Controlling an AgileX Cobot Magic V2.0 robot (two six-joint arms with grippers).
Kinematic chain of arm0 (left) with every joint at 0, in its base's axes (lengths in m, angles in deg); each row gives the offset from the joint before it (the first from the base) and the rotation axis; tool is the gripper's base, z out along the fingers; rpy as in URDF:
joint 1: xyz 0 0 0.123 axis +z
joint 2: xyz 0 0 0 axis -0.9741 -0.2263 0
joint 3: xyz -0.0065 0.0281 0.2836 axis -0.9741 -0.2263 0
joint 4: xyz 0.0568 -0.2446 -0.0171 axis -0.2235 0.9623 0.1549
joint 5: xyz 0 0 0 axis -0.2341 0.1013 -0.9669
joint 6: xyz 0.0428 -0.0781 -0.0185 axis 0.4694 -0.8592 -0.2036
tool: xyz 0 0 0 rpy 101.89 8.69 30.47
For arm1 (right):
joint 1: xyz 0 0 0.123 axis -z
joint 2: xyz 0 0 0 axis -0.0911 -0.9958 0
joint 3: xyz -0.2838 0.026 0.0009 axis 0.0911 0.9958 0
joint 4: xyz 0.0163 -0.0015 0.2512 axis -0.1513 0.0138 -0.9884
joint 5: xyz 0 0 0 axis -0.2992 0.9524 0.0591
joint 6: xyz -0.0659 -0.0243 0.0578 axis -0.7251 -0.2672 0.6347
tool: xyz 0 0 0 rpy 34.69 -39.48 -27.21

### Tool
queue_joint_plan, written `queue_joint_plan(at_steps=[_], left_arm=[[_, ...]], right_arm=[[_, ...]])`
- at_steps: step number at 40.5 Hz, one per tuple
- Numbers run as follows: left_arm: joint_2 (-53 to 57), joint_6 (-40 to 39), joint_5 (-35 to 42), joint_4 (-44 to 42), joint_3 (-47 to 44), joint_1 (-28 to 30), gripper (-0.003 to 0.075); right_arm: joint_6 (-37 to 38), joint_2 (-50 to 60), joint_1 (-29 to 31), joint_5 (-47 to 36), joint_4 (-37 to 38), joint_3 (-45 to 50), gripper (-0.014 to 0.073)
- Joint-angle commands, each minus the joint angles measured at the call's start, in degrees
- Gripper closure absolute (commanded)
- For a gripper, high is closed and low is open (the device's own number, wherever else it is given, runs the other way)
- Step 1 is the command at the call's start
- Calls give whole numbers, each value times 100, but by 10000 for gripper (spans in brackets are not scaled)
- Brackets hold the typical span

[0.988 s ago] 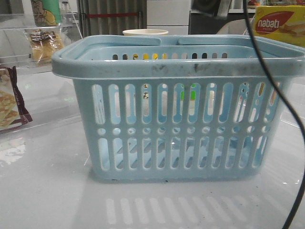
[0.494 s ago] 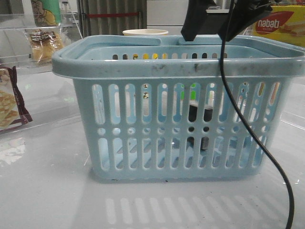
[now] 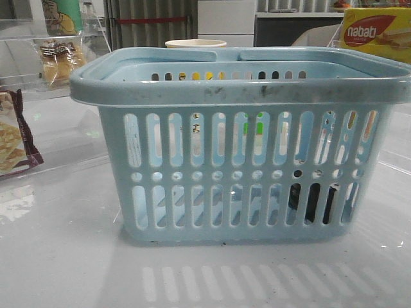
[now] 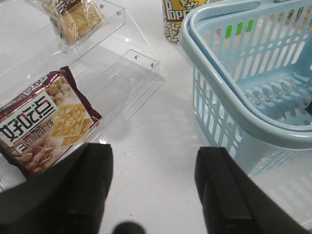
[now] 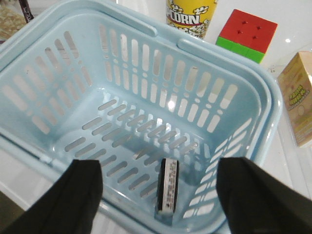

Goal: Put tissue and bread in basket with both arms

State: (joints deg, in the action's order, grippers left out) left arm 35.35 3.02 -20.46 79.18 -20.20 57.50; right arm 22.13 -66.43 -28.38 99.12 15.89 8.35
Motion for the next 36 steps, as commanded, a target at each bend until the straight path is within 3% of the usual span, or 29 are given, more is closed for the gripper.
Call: queue_joint_plan(at_steps=[1, 14, 20, 24, 36], left_arm=[[-14, -5, 377, 3, 163, -47, 286], [-25, -5, 450, 3, 163, -47, 272], [-287, -5, 625, 3, 197, -47, 140], [-659, -16, 763, 3, 287, 39, 94], [-2409, -16, 889, -102, 1401, 713, 96]], right_arm=[[-96, 736, -6, -310, 38, 247, 4], [-88, 1923, -6, -256, 38, 1028, 4], [-90, 1943, -6, -226, 38, 1035, 4], [-90, 1943, -6, -227, 38, 1035, 3], [-90, 1943, -6, -227, 38, 1035, 3]])
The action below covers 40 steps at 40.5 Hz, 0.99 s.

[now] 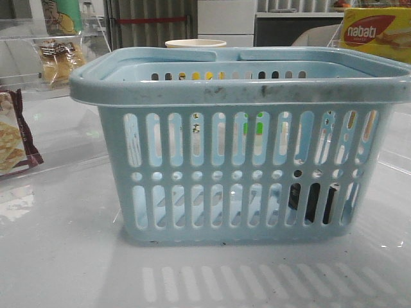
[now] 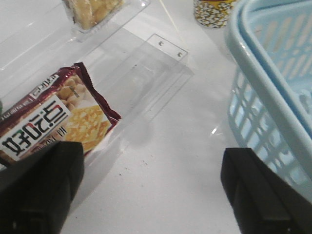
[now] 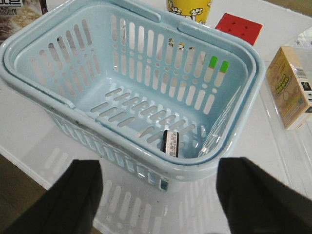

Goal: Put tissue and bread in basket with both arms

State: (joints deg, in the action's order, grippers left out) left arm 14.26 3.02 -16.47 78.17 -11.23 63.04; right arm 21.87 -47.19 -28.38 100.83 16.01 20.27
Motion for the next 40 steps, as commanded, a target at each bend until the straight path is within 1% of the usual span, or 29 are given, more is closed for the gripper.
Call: queue_joint_plan(at_steps=[1, 14, 21, 24, 32, 40], left_arm=[[-475, -16, 515, 0, 637, 202, 96], [-2522, -16, 626, 0, 2372, 687, 97], [-3391, -24, 639, 78, 3193, 865, 97], [-3671, -24, 744, 78, 3431, 865, 97], [-4333, -24, 1369, 90, 3876, 865, 99], [-4750, -24, 1945, 287, 4026, 865, 99]], right_arm=[[-64, 18, -6, -398, 26, -158, 3], [-64, 18, -6, -398, 26, -158, 3], [-64, 18, -6, -398, 26, -158, 3], [-64, 18, -6, -398, 26, -158, 3], [-64, 18, -6, -398, 26, -158, 3], [-64, 18, -6, -398, 26, -158, 3]])
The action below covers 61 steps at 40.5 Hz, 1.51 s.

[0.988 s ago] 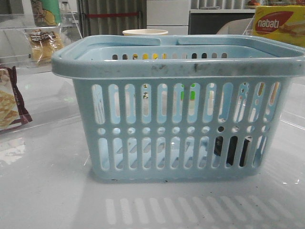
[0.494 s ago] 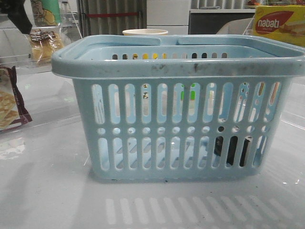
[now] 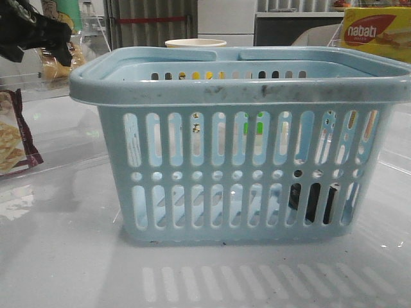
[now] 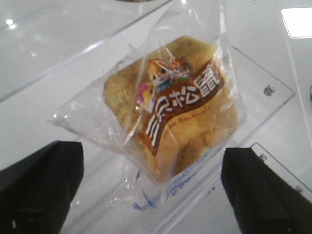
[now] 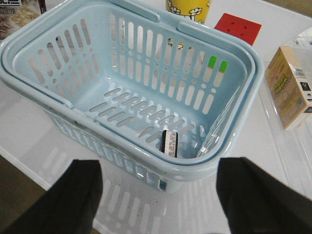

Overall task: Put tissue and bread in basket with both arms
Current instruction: 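Grasp the bagged bread bun on the shelf with the left gripper, then carry the bread bun over the basket and open the left gripper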

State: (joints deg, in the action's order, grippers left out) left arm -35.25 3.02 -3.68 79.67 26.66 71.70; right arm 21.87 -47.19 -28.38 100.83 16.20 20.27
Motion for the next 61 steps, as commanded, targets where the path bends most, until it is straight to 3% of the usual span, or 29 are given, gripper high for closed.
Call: queue_joint_plan(at_steps=[1, 13, 32, 45, 56, 61], left_arm=[[168, -24, 748, 153, 239, -2, 99], [-148, -24, 1145, 166, 360, -2, 113], [-113, -24, 1211, 156, 360, -2, 476], [800, -24, 235, 166, 432, -96, 630], [2044, 21, -986, 50, 594, -608, 629], [2553, 527, -1651, 11, 594, -1087, 629]], right_arm=[[-64, 18, -6, -398, 6, -158, 3], [-64, 18, -6, -398, 6, -158, 3], [-64, 18, -6, -398, 6, -158, 3], [-64, 18, -6, -398, 6, -158, 3], [-64, 18, -6, -398, 6, -158, 3], [-64, 18, -6, -393, 6, -158, 3]])
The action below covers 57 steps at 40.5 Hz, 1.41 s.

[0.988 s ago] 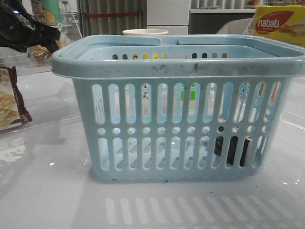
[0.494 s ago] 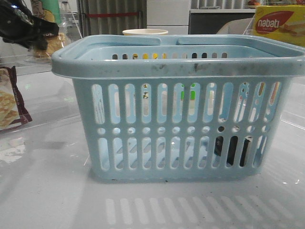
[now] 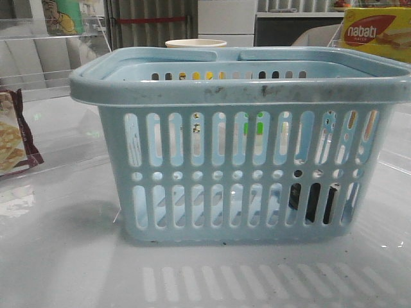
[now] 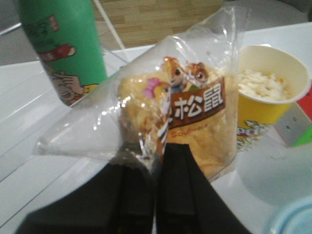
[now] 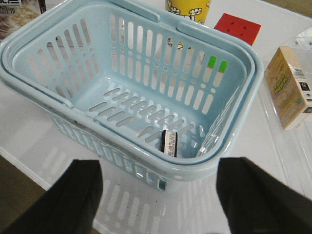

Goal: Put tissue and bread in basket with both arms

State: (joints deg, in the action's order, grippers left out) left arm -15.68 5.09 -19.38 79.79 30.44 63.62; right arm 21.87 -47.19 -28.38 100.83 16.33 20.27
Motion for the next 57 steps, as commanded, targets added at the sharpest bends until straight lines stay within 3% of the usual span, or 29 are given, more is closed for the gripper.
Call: queue_joint_plan(at_steps=[1, 10, 17, 33, 36, 44, 57], left_arm=[[694, 496, -208, 0, 216, -424, 629], [1005, 700, -1219, 0, 216, -1604, 629], [803, 700, -1343, 0, 153, -2338, 629], [-401, 700, -1303, 25, 153, -2596, 624], [-575, 700, -1281, 95, 153, -2596, 577], [-671, 700, -1196, 504, 163, -2596, 310], [-228, 689, -1411, 692, 201, -2596, 298]], right_arm=[[-64, 18, -6, -393, -6, -158, 3], [-64, 18, -6, -393, -6, -158, 3], [-64, 18, -6, -393, -6, -158, 3], [-64, 18, -6, -393, -6, -158, 3], [-64, 18, -6, -393, -6, -158, 3], [-64, 18, -6, -393, -6, -158, 3], [-64, 18, -6, -393, -6, -158, 3]])
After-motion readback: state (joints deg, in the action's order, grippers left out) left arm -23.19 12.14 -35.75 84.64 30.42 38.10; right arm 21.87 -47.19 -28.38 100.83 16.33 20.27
